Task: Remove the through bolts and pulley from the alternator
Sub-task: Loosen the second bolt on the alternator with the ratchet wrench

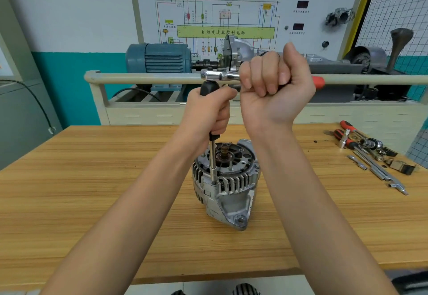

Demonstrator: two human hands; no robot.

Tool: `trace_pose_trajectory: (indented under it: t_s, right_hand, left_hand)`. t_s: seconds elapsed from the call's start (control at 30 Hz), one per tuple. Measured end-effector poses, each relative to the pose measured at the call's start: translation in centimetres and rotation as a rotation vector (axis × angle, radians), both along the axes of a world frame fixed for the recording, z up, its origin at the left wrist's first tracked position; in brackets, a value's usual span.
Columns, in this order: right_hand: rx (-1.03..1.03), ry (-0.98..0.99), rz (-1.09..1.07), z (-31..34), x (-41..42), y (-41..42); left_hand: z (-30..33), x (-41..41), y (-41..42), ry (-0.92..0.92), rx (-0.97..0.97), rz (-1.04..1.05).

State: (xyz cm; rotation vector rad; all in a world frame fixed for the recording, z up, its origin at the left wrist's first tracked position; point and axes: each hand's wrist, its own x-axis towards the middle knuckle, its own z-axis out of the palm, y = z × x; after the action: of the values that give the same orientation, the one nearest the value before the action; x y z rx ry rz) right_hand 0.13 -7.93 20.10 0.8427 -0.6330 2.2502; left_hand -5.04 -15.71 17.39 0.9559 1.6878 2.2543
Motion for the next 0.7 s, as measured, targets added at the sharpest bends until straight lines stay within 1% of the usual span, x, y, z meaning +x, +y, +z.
trace_pose_trajectory:
  t_s: [0.03,0.07,0.13,0.17,0.2,0.23,0.27,0.3,0.33,0.37,0.43,0.5,0.57,0.63,0.7]
  right_hand:
    - [0.064,0.059,-0.139,-0.2,0.2,-1.0]
    - [0.118,0.113,-0.324,-0.5,0.4,-1.9]
    - [0.222,0.212,-0.715,-1.2,0.6,-3.7]
    - [0.283,0.254,-0.834,-1.5,0.7,-4.4]
    - [0.325,0.276,-0.895,-1.6,0.7,-4.8]
    - [0.334,0.27,-0.9,-1.6,0.8,-4.9]
    - [0.32,0.247,-0.854,-1.3,0.8,-4.7]
    - [0.294,0.221,-0.768,-1.0,0.7,-4.2]
    - [0.264,0.194,-0.65,-0.7,0.6,-3.5]
    - [0.24,0.167,-0.504,-0.4,0.4,-2.8]
    - [0.168,0.069,-0.185,0.4,0.2,-1.1]
    - [0.016,-0.059,0.118,0.8,-0.4,0.4]
    - [-0.132,-0.132,0.315,0.9,-1.1,1.4]
    - [-0.214,-0.176,0.336,0.8,-1.5,1.7]
    - [-0.207,-0.176,0.262,0.7,-1.1,1.4]
  left_hand:
    - [-0.1,-0.1,0.2,-0.003,0.004,0.032]
    - [-0.3,-0.3,0.4,0.007,0.003,0.059]
    - [-0.4,-0.2,1.1,0.09,-0.023,0.12]
    - [-0.4,-0.1,1.3,0.133,-0.038,0.153]
    - [-0.3,0.2,1.4,0.183,-0.041,0.179]
    - [-0.3,0.4,1.5,0.215,-0.023,0.168]
    - [-0.5,0.1,1.3,0.262,-0.006,0.162]
    - [-0.5,0.1,0.7,0.228,0.004,0.137]
    - [-0.4,0.0,0.1,0.138,0.009,0.097]
    - [-0.3,-0.3,-0.6,0.06,0.015,-0.001]
    - [0.0,-0.6,-1.5,0.002,0.013,-0.194]
    - [0.3,-0.6,-1.7,0.005,0.008,-0.298]
    - [0.3,-0.3,-1.4,0.022,-0.024,-0.344]
    - [0.3,-0.2,-1.1,0.019,-0.055,-0.391]
    - [0.5,-0.3,-1.1,-0.031,-0.066,-0.428]
